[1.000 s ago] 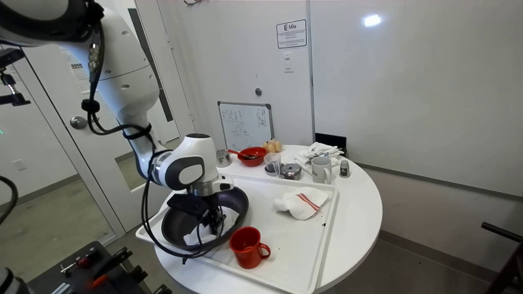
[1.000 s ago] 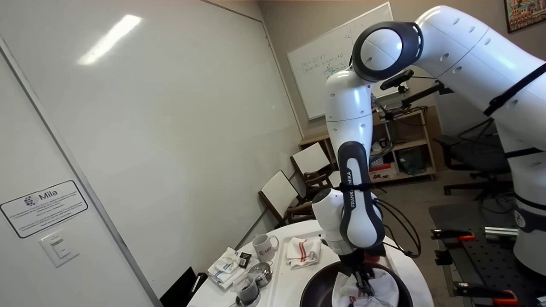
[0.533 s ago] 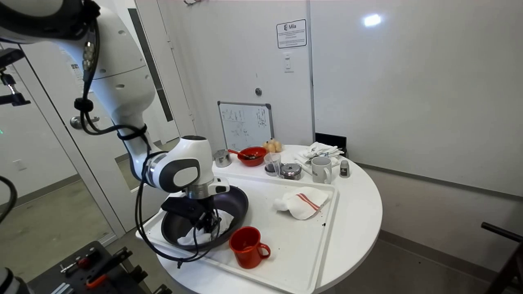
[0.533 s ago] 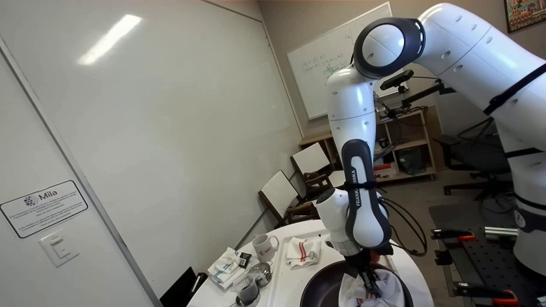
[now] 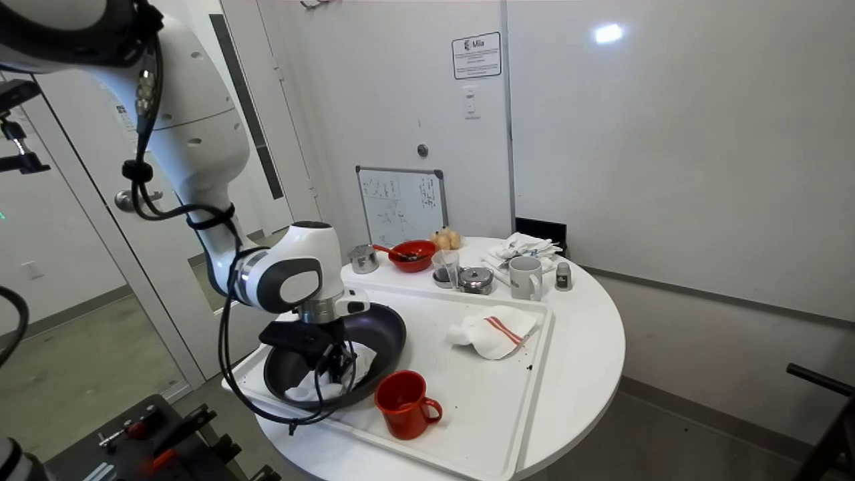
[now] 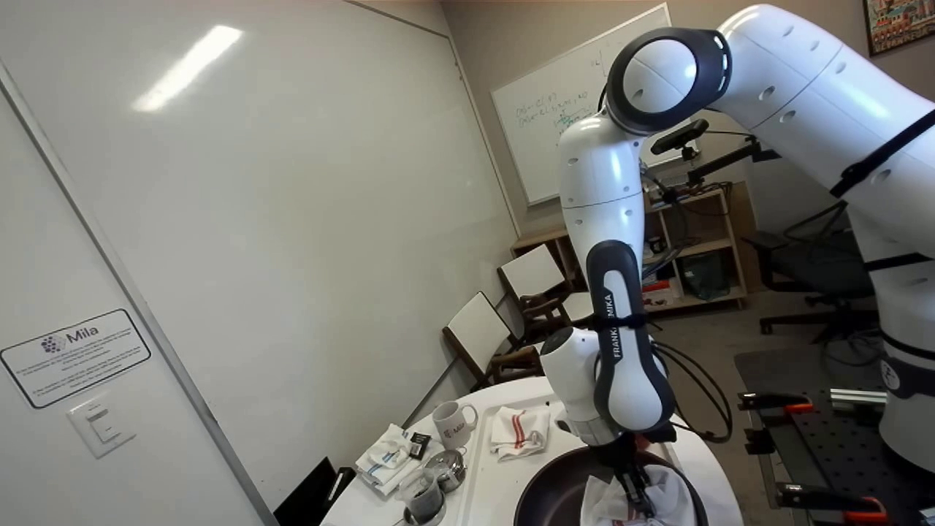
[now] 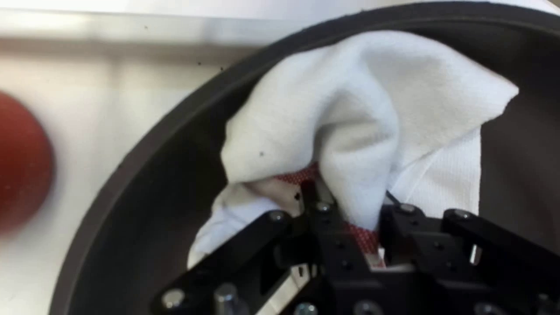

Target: Use the towel next to the red mug to wipe the black pan

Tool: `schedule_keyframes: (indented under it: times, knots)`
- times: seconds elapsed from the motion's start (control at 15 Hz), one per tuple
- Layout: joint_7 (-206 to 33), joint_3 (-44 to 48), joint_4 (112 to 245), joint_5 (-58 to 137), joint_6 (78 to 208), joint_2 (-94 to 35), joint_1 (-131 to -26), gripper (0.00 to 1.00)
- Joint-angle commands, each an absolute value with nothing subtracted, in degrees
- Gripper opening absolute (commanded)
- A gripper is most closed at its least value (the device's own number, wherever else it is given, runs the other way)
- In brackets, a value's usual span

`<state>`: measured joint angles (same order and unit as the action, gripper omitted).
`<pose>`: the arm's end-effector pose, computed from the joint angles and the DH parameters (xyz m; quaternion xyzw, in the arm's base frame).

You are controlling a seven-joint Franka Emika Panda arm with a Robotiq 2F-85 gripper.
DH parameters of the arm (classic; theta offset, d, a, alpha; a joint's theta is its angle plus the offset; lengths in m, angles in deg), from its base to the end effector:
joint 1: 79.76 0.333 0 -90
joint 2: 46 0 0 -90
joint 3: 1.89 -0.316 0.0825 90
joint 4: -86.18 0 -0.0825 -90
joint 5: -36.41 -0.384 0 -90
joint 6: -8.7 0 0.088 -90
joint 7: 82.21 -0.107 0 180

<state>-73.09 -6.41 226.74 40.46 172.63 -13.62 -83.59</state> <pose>0.4384 0.0151 0.0663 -0.9902 -0.1152 0.0757 0.0200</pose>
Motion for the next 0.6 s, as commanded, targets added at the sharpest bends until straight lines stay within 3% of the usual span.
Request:
schedule_keyframes:
  times: [0.0, 0.53]
  knots:
    - [-73.44, -6.58, 228.07, 40.98, 172.09, -14.52, -80.99, 0.04]
    - [-73.60, -7.17, 228.32, 41.94, 172.20, -14.66, -76.61, 0.04]
